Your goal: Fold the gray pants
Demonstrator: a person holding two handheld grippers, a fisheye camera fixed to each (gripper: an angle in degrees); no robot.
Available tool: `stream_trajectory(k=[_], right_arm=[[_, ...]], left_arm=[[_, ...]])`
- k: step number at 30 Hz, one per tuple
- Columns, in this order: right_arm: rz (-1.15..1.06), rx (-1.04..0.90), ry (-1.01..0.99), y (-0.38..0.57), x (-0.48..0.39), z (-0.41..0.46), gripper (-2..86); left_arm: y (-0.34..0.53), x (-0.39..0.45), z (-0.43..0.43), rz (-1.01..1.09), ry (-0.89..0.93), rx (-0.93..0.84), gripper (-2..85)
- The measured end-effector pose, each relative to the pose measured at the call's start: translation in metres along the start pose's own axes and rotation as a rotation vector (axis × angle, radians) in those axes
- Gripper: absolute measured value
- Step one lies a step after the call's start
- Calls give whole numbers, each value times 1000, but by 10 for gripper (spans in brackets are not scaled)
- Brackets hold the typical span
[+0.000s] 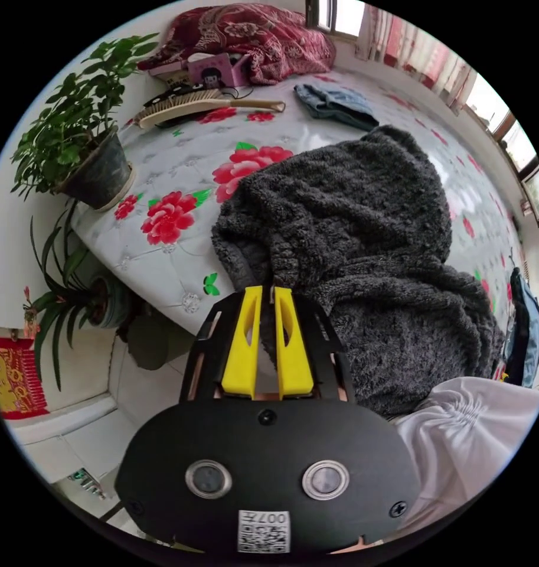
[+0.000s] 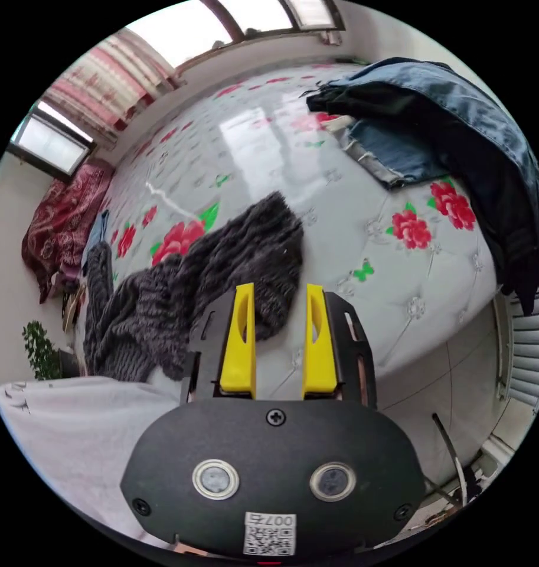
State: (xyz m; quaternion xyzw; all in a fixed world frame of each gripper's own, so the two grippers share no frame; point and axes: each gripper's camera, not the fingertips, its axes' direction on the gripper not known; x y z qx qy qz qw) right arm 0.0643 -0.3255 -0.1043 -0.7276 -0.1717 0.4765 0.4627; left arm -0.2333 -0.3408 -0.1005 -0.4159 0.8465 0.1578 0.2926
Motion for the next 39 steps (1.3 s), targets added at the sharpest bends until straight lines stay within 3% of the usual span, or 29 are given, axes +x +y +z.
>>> stream_trajectory(k=[5, 7, 10, 14, 17, 25, 27, 28, 32, 36, 39], right_arm=[[-40, -91, 51, -38, -13, 41, 111], [-73, -13, 43, -49, -38, 32, 106], [-259, 102, -97, -64, -114, 21, 101], [-539, -4, -323, -90, -252, 55, 95], [-663, -100, -379, -100, -348, 99, 90], [-710, -415, -332, -88, -518, 248, 71], [-716, -367, -222, -75, -541, 251, 62], [-789, -300, -261, -62, -556, 247, 56], [-801, -421, -378, -26, -603, 246, 31], [-920, -418, -212, -7, -626, 255, 8], [-877, -311, -175, -23, -617, 226, 1]], left_arm=[[6, 14, -1, -12, 133, 48, 81], [3, 23, 0, 8, 147, 50, 80], [-3, 28, 3, 20, 162, 61, 79], [-16, 27, 12, 25, 190, 62, 79], [-27, 23, 18, 17, 192, 66, 78], [-39, 6, 52, 28, 135, 9, 57], [-40, 1, 55, 21, 145, 6, 54], [-41, -3, 58, 10, 161, 11, 53], [-49, -13, 66, -15, 194, 10, 50], [-58, -19, 69, -15, 210, 11, 44], [-61, -25, 68, 4, 223, -9, 24]])
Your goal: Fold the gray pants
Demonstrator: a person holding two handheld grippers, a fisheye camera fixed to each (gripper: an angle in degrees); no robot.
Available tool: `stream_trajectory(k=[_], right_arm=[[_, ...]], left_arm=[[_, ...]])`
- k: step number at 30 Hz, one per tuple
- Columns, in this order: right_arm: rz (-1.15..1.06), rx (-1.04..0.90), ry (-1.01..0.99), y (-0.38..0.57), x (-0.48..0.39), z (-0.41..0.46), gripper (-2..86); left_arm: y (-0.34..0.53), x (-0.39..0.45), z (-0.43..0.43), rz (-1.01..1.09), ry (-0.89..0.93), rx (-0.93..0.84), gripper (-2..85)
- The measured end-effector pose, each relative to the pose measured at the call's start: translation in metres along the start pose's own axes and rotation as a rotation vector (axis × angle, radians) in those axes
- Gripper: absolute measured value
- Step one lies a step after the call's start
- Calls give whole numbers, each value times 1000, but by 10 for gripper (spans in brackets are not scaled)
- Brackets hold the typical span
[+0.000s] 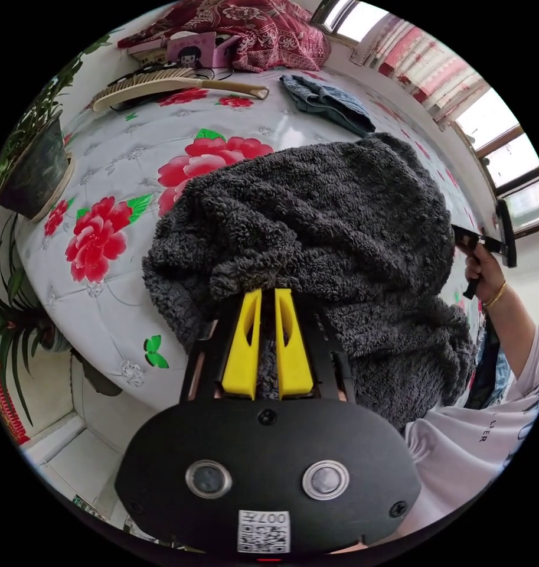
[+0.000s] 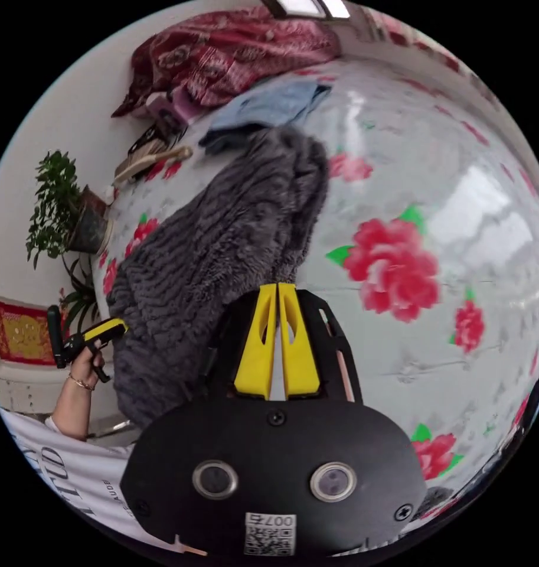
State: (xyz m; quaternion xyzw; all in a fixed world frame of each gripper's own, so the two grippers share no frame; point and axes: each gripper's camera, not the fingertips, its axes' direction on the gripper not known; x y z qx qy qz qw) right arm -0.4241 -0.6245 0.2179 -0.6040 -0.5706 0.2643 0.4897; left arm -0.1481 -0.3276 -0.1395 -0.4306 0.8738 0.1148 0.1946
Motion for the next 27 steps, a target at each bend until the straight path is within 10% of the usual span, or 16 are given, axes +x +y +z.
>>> stream_trajectory(k=[7, 14, 27], right_arm=[[68, 481, 492, 95, 42, -235, -2], [238, 555, 732, 165, 95, -378, -2], [433, 378, 603, 130, 246, -315, 19]], left_arm=[[-25, 16, 5, 119, -64, -32, -6], [-103, 112, 37, 409, -109, 6, -8], [-131, 130, 32, 175, -276, 12, 51]])
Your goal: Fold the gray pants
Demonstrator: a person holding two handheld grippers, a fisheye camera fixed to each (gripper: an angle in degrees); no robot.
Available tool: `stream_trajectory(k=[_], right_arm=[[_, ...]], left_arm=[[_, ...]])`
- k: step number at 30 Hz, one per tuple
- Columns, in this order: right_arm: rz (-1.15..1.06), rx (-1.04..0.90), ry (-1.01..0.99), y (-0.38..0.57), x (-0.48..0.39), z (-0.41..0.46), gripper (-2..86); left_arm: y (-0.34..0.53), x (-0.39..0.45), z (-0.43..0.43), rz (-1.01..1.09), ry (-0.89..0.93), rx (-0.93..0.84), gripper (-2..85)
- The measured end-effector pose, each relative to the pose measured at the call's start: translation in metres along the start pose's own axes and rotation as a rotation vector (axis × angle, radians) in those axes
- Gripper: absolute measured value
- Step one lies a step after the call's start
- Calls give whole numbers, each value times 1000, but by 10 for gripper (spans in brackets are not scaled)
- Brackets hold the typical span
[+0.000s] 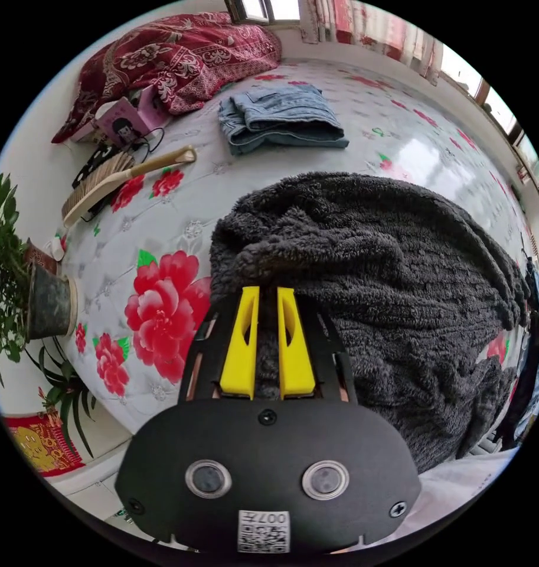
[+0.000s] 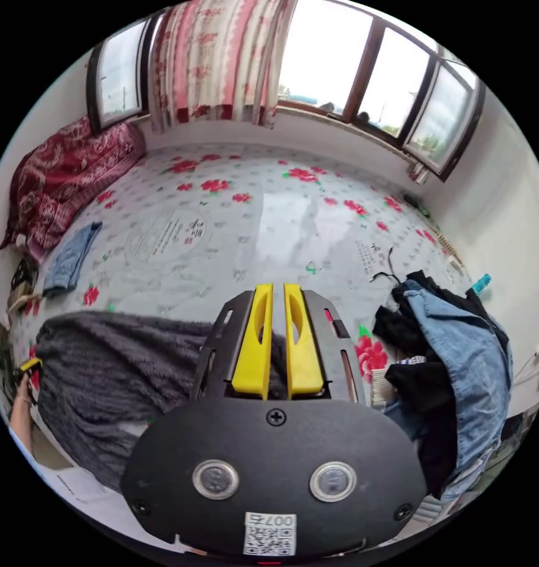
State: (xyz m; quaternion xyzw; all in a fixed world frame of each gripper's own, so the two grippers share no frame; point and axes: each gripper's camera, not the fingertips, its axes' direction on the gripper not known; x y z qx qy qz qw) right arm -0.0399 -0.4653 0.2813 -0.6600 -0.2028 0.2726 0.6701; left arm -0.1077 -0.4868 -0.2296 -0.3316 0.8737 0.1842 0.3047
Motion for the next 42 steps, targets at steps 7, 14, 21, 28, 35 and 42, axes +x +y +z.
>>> stream_trajectory(k=[7, 14, 21, 28, 35, 42], right_arm=[[-43, -290, -127, 99, 21, 95, 47], [199, -452, -3, 104, 101, 147, 54], [406, -144, -59, 131, 157, 61, 26], [307, -273, -226, 269, 180, -11, 62], [302, -406, -263, 382, 201, -46, 108], [248, -403, -334, 390, 208, -49, 128]], left_arm=[[50, -7, -26, -10, 28, 45, 60], [77, 16, 19, -2, 7, -26, 46], [105, -19, -46, -82, 85, 139, 41], [215, -55, -50, -177, 175, 47, 91], [208, -63, -24, -220, 248, 8, 122], [179, -53, -2, -224, 211, -108, 45]])
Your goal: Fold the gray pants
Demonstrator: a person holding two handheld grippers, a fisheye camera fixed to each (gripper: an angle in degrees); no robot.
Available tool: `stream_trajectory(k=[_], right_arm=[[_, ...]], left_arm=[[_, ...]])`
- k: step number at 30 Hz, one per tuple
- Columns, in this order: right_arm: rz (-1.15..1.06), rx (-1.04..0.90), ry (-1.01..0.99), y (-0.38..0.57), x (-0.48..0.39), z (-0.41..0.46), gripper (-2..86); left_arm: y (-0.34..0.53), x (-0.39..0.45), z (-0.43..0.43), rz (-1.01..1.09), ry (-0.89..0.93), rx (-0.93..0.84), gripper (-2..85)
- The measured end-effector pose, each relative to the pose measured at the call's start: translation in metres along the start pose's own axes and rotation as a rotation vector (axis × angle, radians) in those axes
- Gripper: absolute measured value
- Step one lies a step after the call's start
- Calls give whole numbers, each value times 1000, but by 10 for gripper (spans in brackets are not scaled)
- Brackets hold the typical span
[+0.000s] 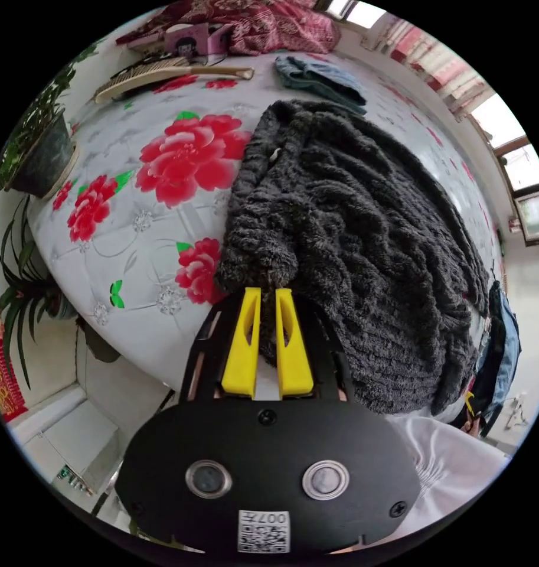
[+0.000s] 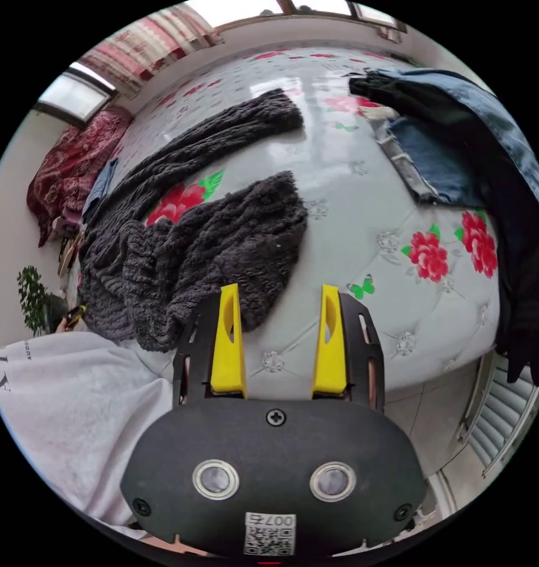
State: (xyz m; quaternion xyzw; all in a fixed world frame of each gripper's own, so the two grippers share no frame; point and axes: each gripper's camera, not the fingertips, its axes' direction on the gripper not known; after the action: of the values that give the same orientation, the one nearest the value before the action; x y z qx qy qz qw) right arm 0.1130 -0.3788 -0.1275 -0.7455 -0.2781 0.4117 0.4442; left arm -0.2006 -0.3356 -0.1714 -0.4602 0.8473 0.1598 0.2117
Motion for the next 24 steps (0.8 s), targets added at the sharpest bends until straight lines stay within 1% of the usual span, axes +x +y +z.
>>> stream_trajectory(k=[3, 5, 6, 7, 9, 11, 12, 14, 17, 19, 21, 23, 24], right_arm=[[-100, -28, -16, -2, -17, 12, 120], [-99, -175, 97, -7, -22, 39, 81], [-95, -180, 134, -8, -21, 39, 70], [-88, -129, 140, -13, -19, 27, 52], [-61, -7, 87, -25, -9, -11, 34], [-44, 200, -34, -41, 10, -88, 17], [-48, 244, -86, -44, 15, -108, 13], [-59, 461, -193, -39, 34, -190, 6], [-106, 626, -160, -11, 54, -248, 2], [-76, 612, -144, 5, 75, -247, 2], [6, 522, -178, 17, 103, -220, 1], [170, 359, -221, 30, 142, -163, 1], [213, 310, -231, 34, 152, -145, 0]], left_arm=[[12, -1, -22, 43, 21, 69, 39], [20, -14, -38, 11, 63, 111, 35], [24, -27, -48, -27, 127, 135, 31], [25, -41, -60, -66, 203, 157, 25], [20, -58, -84, -102, 292, 219, 16], [10, -66, -114, -88, 341, 286, 7], [2, -65, -133, -52, 364, 301, 2], [-2, -58, -163, 23, 364, 350, -3], [4, -48, -186, 132, 301, 358, -6], [19, -48, -163, 144, 259, 282, -6], [33, -56, -128, 94, 275, 194, -6], [49, -63, -87, 18, 282, 92, -6], [60, -65, -62, -20, 270, 21, -6]])
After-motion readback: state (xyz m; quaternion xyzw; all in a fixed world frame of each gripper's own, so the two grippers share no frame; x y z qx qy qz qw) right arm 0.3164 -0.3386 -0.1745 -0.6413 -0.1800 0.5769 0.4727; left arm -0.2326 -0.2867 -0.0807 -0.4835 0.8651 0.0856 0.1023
